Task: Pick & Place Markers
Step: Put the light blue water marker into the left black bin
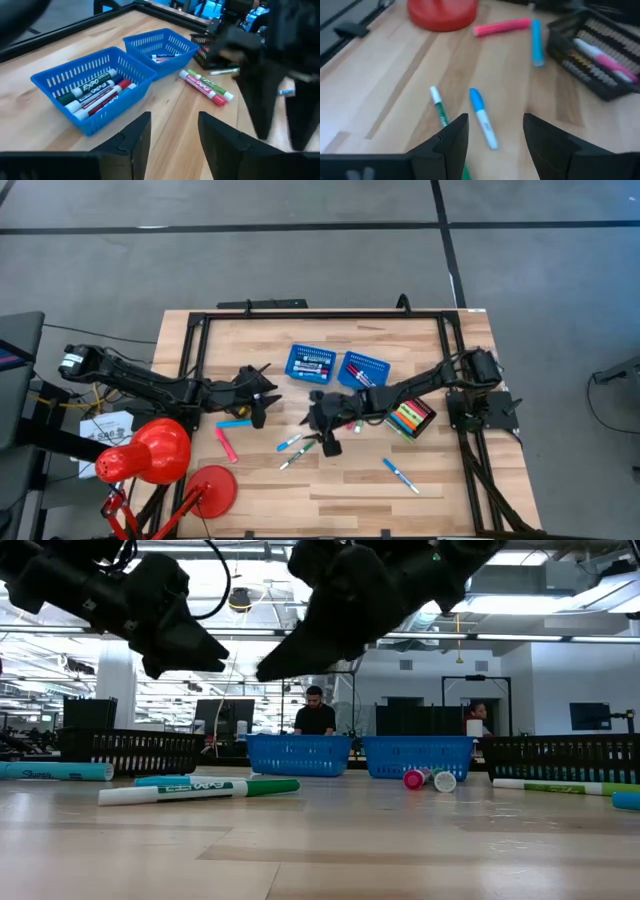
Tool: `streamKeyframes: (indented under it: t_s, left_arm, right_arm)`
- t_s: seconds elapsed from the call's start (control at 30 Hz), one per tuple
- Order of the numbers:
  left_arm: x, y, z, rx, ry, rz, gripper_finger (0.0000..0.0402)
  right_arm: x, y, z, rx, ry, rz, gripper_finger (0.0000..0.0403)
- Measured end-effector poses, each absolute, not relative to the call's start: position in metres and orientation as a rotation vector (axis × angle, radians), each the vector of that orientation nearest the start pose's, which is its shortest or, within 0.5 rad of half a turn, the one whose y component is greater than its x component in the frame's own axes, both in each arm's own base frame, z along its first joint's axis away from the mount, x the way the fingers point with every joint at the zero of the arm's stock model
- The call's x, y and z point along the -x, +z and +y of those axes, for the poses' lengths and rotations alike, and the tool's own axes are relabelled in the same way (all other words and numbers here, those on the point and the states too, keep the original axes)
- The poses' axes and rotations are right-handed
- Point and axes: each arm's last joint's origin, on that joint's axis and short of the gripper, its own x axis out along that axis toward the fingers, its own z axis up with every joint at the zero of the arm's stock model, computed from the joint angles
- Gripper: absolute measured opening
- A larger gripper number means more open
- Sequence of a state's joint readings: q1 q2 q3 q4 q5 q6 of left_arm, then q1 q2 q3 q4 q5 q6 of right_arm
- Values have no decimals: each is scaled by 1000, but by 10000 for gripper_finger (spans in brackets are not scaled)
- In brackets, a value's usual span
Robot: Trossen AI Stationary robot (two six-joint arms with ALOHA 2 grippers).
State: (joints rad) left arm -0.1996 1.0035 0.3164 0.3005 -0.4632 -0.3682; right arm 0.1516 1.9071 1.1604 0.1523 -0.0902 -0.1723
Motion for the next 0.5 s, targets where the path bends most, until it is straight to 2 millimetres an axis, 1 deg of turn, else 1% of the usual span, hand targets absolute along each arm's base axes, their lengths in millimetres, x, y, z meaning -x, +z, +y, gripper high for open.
streamKeyframes:
  t_s: [0.07, 0.13, 0.2, 0.37, 0.47, 0.5]
  left_arm:
    - [-191, 182, -26, 230, 320, 314, 159]
    - [-191, 182, -26, 215, 316, 311, 159]
    - [-191, 183, -26, 210, 315, 308, 159]
    - [-192, 183, -26, 210, 314, 304, 159]
    - [-191, 183, -26, 209, 314, 306, 159]
    - [-191, 183, -26, 209, 314, 306, 159]
  right_arm:
    - [-413, 166, 70, 199, 308, 497, 176]
    - [-419, 149, 71, 188, 323, 498, 174]
    - [-425, 133, 69, 178, 325, 535, 170]
    - [-441, 115, 68, 154, 374, 584, 160]
    - [-447, 94, 67, 154, 374, 634, 155]
    - [-449, 89, 65, 156, 375, 645, 154]
